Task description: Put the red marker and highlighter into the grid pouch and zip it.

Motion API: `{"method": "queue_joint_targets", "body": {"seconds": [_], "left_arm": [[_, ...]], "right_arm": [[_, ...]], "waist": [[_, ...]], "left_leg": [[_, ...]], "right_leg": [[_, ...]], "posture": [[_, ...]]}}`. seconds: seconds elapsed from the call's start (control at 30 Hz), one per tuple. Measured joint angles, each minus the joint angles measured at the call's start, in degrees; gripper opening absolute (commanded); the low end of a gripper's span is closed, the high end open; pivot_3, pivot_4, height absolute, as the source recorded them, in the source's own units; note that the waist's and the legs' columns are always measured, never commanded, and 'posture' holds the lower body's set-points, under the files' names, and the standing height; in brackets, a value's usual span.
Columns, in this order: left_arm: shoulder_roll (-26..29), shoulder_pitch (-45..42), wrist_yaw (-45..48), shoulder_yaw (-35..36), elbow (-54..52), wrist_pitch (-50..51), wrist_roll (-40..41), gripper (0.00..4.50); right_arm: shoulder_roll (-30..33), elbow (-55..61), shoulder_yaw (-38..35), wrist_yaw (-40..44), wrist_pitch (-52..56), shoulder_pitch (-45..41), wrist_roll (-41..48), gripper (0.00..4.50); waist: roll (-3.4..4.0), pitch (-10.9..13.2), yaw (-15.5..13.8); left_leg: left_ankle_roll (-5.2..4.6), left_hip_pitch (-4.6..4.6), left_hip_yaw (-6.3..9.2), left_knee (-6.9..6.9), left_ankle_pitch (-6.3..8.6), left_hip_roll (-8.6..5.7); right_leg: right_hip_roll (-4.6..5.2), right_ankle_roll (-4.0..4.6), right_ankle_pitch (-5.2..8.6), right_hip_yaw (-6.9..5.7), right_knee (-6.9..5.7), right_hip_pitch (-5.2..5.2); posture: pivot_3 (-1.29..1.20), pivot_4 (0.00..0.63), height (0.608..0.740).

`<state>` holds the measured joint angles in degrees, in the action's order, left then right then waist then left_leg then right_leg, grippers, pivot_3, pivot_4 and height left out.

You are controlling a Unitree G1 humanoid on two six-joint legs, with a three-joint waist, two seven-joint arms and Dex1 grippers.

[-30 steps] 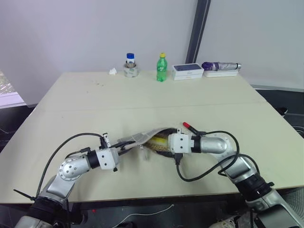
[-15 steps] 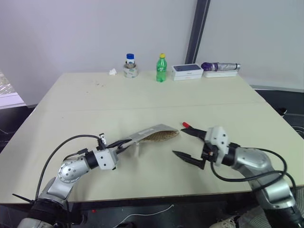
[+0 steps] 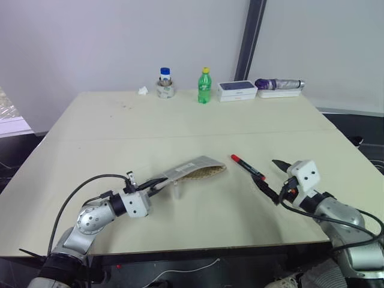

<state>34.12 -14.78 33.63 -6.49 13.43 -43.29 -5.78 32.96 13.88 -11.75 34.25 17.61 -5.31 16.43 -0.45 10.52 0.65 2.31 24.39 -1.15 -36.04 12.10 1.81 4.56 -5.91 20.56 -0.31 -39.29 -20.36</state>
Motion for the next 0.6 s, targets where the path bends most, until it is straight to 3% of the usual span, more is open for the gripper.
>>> {"method": "queue_joint_targets", "body": {"seconds": [0.53, 0.6], "left_arm": [[0.0, -0.9, -0.1, -0.8, -0.1, -1.0, -1.9, 0.00], [0.0, -0.8, -0.3, -0.9, -0.2, -1.0, -2.4, 0.00]], "right_arm": [[1.7, -16.1, 4.4, 0.7, 12.4, -12.5, -0.7, 4.42], [1.7, -18.6, 4.7, 0.9, 12.7, -13.9, -0.9, 3.90]], "waist": [[0.00, 0.0, 0.0], [0.00, 0.0, 0.0]], "left_leg": [[0.00, 0.01, -0.01, 0.01, 0.00, 0.00], [0.00, 0.02, -0.02, 0.02, 0.00, -0.01]], "right_leg": [[0.00, 0.00, 0.00, 0.01, 0.02, -0.02], [0.01, 0.00, 0.00, 0.01, 0.02, -0.03]], "posture": [[0.00, 0.150, 0.740], [0.00, 0.150, 0.740]]}}
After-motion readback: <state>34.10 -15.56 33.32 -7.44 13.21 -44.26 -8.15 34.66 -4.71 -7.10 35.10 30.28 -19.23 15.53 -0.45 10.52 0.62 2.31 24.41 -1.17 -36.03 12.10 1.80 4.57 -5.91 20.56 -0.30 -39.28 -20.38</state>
